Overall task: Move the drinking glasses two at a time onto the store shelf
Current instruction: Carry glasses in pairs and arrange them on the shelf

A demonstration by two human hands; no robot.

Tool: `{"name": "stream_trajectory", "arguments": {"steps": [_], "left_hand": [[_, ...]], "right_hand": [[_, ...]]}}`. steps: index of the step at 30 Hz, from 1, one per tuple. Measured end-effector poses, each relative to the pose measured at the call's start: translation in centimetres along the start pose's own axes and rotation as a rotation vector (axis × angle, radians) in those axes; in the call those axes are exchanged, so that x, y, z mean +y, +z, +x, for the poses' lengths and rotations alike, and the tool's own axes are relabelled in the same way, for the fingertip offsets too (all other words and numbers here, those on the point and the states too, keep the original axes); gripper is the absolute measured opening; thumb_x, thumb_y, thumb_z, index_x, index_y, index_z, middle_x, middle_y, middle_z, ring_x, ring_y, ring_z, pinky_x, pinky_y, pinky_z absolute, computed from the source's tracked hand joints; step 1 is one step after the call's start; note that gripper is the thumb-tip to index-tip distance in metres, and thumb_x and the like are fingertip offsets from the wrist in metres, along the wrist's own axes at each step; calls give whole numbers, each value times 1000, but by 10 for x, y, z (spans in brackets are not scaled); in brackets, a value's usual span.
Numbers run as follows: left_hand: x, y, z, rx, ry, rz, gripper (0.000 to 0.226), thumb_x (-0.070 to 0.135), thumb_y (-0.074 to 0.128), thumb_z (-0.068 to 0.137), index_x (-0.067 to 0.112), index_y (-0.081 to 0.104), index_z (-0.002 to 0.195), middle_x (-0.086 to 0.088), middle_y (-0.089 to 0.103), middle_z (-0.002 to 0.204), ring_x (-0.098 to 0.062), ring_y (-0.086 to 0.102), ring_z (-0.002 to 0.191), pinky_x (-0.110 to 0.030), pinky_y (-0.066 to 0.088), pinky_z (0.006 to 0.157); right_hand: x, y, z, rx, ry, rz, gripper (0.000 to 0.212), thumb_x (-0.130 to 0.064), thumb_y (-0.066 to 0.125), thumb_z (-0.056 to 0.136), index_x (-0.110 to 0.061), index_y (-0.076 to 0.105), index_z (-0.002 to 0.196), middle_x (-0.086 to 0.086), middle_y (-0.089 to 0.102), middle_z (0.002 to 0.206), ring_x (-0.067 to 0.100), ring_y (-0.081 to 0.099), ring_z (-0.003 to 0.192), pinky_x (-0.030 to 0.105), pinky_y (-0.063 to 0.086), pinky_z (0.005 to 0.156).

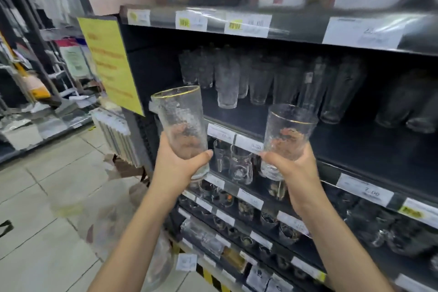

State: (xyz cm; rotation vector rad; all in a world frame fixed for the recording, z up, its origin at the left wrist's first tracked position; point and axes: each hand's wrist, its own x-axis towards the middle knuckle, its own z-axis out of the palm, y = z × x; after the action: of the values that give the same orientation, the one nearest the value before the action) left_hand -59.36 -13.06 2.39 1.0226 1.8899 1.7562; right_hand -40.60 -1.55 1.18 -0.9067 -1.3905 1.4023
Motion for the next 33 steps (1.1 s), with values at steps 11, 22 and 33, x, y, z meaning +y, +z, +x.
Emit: {"name": "stream_trajectory", "arguments": {"steps": [11,22,33], "left_hand": [[-18,39,132,-302,56,-25,66,12,88,68,35,48,114,3,68,111,-8,69,99,-34,54,93],[-40,63,200,-532,68,-64,70,8,86,71,29,44,123,1,69,106,-12,70,95,-19,55,69],[-59,38,258,-572,106,-55,64,5,85,71,24,44,116,7,63,100,6,64,82,-10,50,60]], "right_hand": [[9,18,71,303,-42,-26,56,-9,84,74,-25,56,120,-10,72,105,0,69,91,17,47,76],[17,47,136,436,18,-240,77,-34,91,61,-31,49,126,-9,68,111,9,65,104,36,52,96],[34,98,203,402,42,-316,70,-16,89,68,-25,45,121,-6,66,110,6,65,100,19,54,80]]}}
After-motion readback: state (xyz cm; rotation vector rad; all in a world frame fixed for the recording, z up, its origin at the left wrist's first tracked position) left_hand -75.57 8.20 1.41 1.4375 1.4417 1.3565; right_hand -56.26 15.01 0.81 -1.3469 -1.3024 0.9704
